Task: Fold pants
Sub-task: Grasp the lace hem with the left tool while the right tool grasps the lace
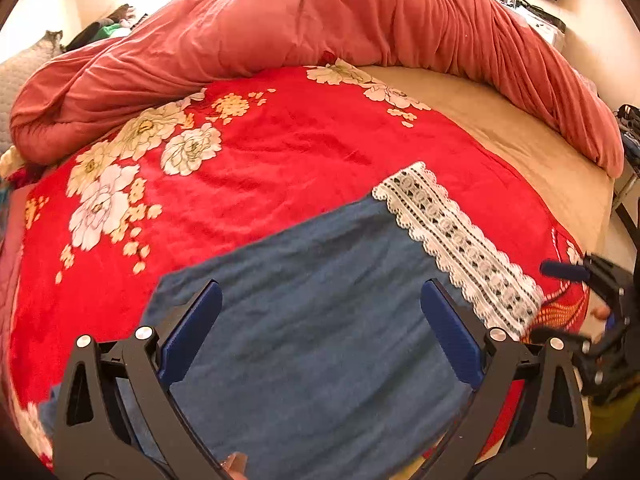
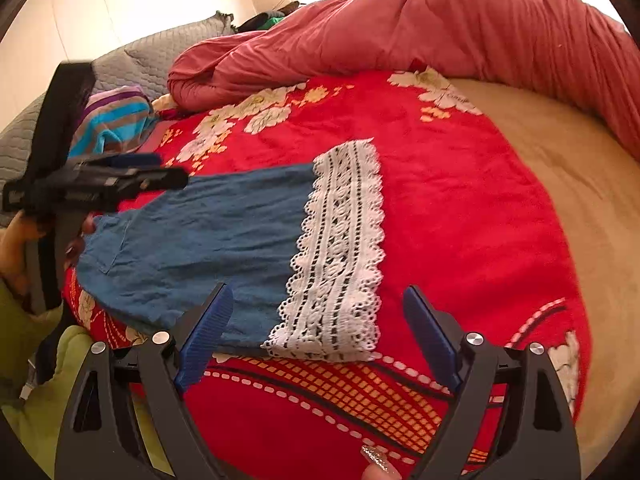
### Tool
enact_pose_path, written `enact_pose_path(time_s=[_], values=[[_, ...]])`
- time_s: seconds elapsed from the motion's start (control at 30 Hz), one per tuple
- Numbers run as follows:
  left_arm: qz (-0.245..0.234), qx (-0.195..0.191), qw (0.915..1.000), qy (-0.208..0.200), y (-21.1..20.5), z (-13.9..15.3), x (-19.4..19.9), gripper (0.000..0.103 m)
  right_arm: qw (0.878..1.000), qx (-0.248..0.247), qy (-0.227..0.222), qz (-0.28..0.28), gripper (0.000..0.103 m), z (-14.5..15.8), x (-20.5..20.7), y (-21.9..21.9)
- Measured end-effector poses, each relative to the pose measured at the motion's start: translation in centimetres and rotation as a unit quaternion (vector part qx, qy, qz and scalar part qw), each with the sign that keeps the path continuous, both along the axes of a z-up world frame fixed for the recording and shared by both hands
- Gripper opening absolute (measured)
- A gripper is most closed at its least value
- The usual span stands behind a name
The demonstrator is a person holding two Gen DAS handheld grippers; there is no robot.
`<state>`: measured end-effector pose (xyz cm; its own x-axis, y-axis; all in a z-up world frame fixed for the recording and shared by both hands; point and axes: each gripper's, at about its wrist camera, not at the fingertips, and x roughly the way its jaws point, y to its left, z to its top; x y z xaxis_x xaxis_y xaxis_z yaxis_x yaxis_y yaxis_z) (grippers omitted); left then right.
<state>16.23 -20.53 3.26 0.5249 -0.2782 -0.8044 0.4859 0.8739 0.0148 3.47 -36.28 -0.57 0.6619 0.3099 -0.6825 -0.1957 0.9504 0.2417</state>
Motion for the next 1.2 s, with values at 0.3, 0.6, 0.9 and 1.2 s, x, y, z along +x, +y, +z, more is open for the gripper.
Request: enact_pose_path(time_s=[0.3, 0.6, 0.9, 1.2], values=[[-0.016, 0.029, 0.9994, 0.010, -2.5, -1.6, 4.0, 0.093, 1.000, 0.008, 0.019, -0.010, 0.086, -1.5, 0.8, -0.3], [-0.054, 0.070, 0.9958, 0.024, -5.8, -5.1, 7.1, 0.093, 0.999, 0.011, 0.032, -0.015, 0.086, -2.4, 1.2, -0.3], [-0.065, 0.032, 0.9942, 0.079, -7.5, -8.5, 8.8, 0.080, 0.999, 0.029, 0.039, -0.011, 0.084, -2.8, 1.9, 0.3], [-0.099, 0.005, 0.9913, 0.086, -8.2, -7.6, 7.5, 0.017, 0.997, 0.056, 0.046, 0.009, 0.035, -3.4, 3.2, 1.5]])
